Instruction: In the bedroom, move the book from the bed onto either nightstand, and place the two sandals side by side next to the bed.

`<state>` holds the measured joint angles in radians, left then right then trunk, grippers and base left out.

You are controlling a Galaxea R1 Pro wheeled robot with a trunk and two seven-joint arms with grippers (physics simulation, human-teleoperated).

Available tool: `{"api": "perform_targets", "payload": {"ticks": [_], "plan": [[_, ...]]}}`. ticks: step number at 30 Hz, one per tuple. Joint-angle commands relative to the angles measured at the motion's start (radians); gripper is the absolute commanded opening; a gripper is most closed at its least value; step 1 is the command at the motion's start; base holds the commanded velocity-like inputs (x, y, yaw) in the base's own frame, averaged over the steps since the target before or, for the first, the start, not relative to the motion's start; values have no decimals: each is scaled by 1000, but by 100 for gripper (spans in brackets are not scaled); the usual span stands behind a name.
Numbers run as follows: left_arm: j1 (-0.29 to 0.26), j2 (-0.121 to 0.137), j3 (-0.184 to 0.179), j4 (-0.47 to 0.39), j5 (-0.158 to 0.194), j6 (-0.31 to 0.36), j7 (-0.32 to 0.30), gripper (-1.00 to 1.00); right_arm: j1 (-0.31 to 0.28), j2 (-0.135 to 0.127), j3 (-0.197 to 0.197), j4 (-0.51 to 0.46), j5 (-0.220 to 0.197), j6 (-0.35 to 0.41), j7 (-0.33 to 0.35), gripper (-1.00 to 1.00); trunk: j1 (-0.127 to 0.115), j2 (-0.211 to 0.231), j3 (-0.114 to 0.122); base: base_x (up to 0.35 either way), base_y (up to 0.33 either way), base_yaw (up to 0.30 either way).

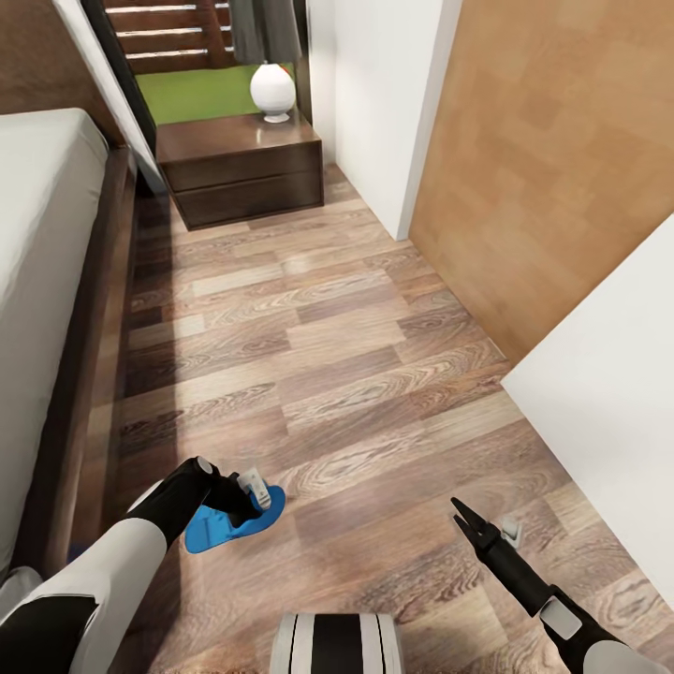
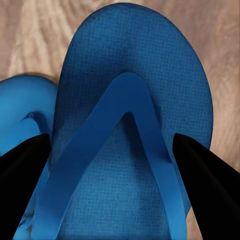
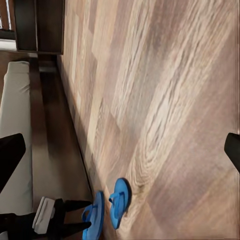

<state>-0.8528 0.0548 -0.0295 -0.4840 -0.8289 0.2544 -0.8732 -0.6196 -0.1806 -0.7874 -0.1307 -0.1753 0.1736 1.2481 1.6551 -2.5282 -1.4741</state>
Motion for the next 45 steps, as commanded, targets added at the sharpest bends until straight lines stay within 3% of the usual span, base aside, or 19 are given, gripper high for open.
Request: {"api": "perform_targets", "payload": {"ticks": [1, 34, 45], "plan": [[0, 0, -3, -2, 1, 9, -4, -100, 0, 0, 5, 1, -10, 11, 2, 100, 0, -1, -5, 0, 0, 0], [0, 11, -5, -2, 0, 2, -4, -100, 0, 0, 5, 0, -9, 11, 1, 100, 15, -8, -132, 0, 0, 0], [0, 10, -6, -2, 0, 0, -4, -100, 0, 0, 5, 0, -9, 11, 1, 100, 15, -8, -132, 0, 0, 0]]}}
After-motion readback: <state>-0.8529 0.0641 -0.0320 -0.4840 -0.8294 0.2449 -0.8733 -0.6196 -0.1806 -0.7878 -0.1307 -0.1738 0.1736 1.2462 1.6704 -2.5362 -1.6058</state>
